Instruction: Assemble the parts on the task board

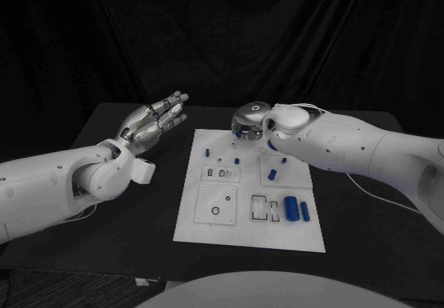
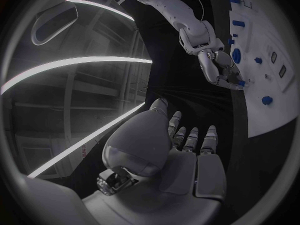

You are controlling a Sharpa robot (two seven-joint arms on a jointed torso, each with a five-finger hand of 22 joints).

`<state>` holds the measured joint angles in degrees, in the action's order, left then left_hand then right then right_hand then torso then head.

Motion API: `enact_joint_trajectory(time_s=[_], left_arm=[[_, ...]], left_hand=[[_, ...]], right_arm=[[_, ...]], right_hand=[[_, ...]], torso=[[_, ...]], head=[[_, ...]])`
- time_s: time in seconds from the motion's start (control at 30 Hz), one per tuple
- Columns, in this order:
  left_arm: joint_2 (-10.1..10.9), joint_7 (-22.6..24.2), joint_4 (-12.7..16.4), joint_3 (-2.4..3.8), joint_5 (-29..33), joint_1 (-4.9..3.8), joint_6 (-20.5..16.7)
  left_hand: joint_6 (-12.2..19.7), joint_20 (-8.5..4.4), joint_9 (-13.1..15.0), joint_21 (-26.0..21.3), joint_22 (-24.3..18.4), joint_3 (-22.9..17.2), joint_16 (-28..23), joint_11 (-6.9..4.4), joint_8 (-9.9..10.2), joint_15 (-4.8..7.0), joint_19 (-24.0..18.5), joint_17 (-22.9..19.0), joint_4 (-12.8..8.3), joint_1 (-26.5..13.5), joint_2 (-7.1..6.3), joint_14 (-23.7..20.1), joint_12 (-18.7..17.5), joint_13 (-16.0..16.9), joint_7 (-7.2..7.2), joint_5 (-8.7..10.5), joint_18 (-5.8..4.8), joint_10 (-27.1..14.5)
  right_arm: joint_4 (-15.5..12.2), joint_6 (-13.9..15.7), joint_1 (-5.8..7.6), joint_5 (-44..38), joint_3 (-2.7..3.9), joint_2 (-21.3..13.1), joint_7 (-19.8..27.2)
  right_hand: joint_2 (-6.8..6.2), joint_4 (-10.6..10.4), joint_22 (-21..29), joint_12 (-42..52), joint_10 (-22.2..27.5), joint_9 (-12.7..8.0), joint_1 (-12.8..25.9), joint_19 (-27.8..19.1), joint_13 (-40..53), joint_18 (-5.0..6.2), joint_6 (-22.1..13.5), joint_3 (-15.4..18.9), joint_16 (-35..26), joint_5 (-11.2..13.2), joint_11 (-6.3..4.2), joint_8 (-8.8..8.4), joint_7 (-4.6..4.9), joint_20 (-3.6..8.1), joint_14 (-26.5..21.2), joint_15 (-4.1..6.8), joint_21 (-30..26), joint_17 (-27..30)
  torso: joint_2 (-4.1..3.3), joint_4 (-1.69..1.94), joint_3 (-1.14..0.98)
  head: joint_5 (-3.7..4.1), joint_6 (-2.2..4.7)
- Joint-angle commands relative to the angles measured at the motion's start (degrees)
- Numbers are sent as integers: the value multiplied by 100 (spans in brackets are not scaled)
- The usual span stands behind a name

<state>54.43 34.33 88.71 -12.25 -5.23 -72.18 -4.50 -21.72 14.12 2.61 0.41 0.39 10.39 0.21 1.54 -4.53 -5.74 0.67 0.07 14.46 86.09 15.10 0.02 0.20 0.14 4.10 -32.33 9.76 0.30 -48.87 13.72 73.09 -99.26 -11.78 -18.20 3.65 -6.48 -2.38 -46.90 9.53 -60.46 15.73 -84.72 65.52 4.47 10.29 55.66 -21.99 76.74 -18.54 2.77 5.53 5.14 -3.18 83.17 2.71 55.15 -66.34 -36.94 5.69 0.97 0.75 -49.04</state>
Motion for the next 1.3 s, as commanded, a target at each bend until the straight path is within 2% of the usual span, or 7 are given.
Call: enact_joint_trajectory(time_s=[0.03, 0.67, 0.83, 0.9, 1.03, 1.13, 1.3], left_arm=[[-11, 53, 5, 6, -6, -5, 77], [-21, 8, -9, 6, -6, -4, 121], [-21, -3, -11, 6, -6, -3, 124], [-20, -9, -9, 6, -6, -3, 122], [-17, -16, -9, 6, -6, -3, 119], [-16, -19, -10, 6, -6, -2, 117], [-13, -16, -13, 6, -6, -2, 107]], left_hand=[[-32, 38, 4, 23, 8, -39, -21, 55, -35, -54, 4, -7, -12, 39, 3, -2, 5, 3, 17, -33, 57, 2], [-111, 55, 13, 31, 13, -58, -21, 92, -63, -83, 14, -7, 1, 40, 16, -2, 9, 5, 49, -31, 57, 7], [-111, 55, 13, 31, 13, -58, -21, 92, -63, -83, 14, -7, 1, 40, 16, -2, 9, 5, 49, -31, 57, 7], [-127, 58, 15, 33, 14, -62, -21, 99, -69, -85, 16, -7, 3, 41, 19, -2, 9, 5, 56, -32, 57, 7], [-143, 60, 17, 33, 14, -66, -21, 105, -75, -87, 16, -7, 4, 43, 21, -2, 9, 5, 61, -33, 58, 7], [-143, 60, 17, 33, 14, -66, -21, 105, -75, -87, 16, -7, 4, 43, 21, -2, 9, 5, 61, -33, 58, 7], [-147, 62, 18, 33, 14, -69, -21, 109, -78, -88, 16, -7, 4, 45, 23, -2, 8, 5, 65, -34, 58, 6]], right_arm=[[5, -95, -21, -119, 2, 27, -121], [17, -166, -30, -127, 2, 107, -137], [18, -279, -31, -127, 2, 105, -244], [15, -267, -32, -127, 2, 97, -276], [-11, -83, -31, -117, 2, 54, -248], [-116, 240, -22, -66, 2, -52, -158], [-542, 908, 84, 333, 2, -425, 112]], right_hand=[[-19, -17, -11, -23, 32, -7, 17, -26, -8, -98, -32, -34, -38, 24, -8, -37, -6, -27, -33, 7, 41, -2], [-60, -27, -42, -157, 223, -127, 56, -77, -11, -95, -314, -79, -63, 83, -10, -194, -69, -32, -69, 4, -15, 35], [-119, -1, 84, -491, 843, -310, 86, -212, -59, -65, -826, -24, -166, 202, 11, -196, -347, -51, -161, -24, -211, 183], [-58, 97, 238, -585, 1575, -569, 57, -362, -66, -24, -1516, 213, -302, 290, -34, -201, -610, -55, -286, -7, -469, 376], [37, 137, 250, -629, 2510, -877, 77, -364, -111, -16, -2370, 488, -325, 437, -91, -253, -819, -34, -314, 22, -601, 413], [73, 57, 246, -680, 3238, -1001, 154, -325, -156, -15, -2593, 730, -314, 669, -143, -255, -877, -15, -312, 49, -697, 401], [124, -134, 219, -627, 2878, -1024, 255, -182, -104, -18, -2303, 943, -140, 802, -122, -198, -748, -13, -181, 45, -756, 163]], torso=[[2, 4, 4], [6, -1, -2], [8, -2, -1], [8, -1, 2], [9, -3, 3], [9, -6, -1], [9, -5, -4]], head=[[11, -8], [10, -33], [11, -37], [7, -39], [-1, -32], [1, -18], [-17, -19]])
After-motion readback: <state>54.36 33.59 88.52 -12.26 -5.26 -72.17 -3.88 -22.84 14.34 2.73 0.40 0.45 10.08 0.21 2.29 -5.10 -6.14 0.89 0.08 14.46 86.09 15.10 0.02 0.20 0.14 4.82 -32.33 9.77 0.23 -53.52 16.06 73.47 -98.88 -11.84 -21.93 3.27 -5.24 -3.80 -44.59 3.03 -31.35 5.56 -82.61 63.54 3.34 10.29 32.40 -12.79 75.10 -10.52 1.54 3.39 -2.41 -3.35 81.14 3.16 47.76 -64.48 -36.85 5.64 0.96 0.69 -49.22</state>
